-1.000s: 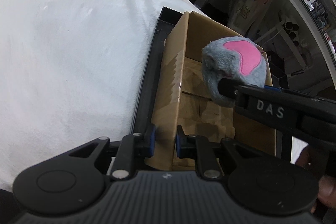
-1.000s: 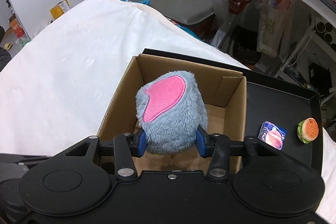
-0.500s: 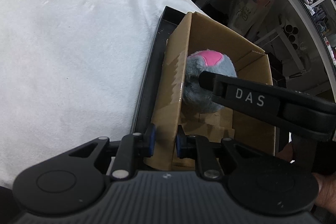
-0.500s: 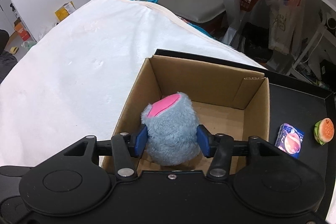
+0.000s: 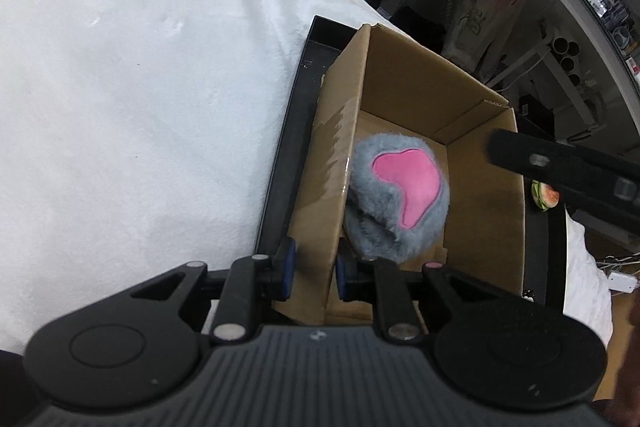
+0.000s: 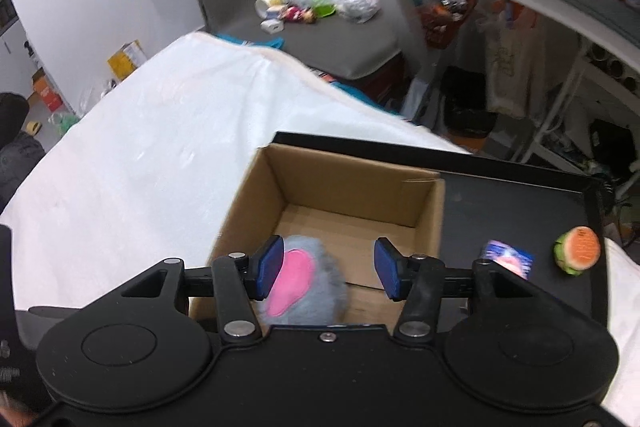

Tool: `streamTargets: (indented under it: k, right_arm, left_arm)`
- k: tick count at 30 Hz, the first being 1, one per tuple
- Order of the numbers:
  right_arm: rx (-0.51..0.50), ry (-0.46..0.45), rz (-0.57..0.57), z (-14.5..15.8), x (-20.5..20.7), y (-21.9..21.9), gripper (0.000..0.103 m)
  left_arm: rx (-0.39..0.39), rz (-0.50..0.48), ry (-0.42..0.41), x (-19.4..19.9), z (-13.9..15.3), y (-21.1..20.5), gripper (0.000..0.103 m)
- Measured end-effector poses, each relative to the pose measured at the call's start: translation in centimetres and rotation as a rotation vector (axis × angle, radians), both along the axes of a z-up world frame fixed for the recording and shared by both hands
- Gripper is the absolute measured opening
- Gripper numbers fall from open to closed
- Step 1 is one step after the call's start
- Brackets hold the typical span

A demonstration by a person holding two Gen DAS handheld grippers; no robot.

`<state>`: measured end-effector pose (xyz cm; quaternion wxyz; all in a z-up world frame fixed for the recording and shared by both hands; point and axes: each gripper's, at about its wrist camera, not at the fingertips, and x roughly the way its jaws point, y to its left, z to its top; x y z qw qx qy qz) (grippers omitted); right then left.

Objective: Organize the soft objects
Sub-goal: 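Open the right tool to drop the plush while the left tool releases the box, then grasp the blue-grey fabric plush with the right tool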

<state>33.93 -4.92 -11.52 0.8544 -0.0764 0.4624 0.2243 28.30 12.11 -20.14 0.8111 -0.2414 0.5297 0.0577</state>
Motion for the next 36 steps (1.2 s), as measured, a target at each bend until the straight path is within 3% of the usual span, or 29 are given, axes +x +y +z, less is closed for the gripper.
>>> streamTargets:
  k: [10, 21, 36]
  right_arm:
    - [0.001, -0.008, -0.114, 0.5, 0.3, -6.7, 0.051]
    - [0.032, 0.059, -0.218, -2.3, 0.4, -12.4, 0.062]
    - [0.018, 0.175, -0.242, -8.6, 1.8, -15.2, 0.062]
  left_arm:
    - [0.078, 0.001, 0.004, -0.2, 1.1, -1.6, 0.055]
    - [0.173, -0.035, 0.005, 0.3, 2.3, -4.5, 0.08]
    - [0.299, -0.041, 0.055, 2.2, 1.7, -7.1, 0.081]
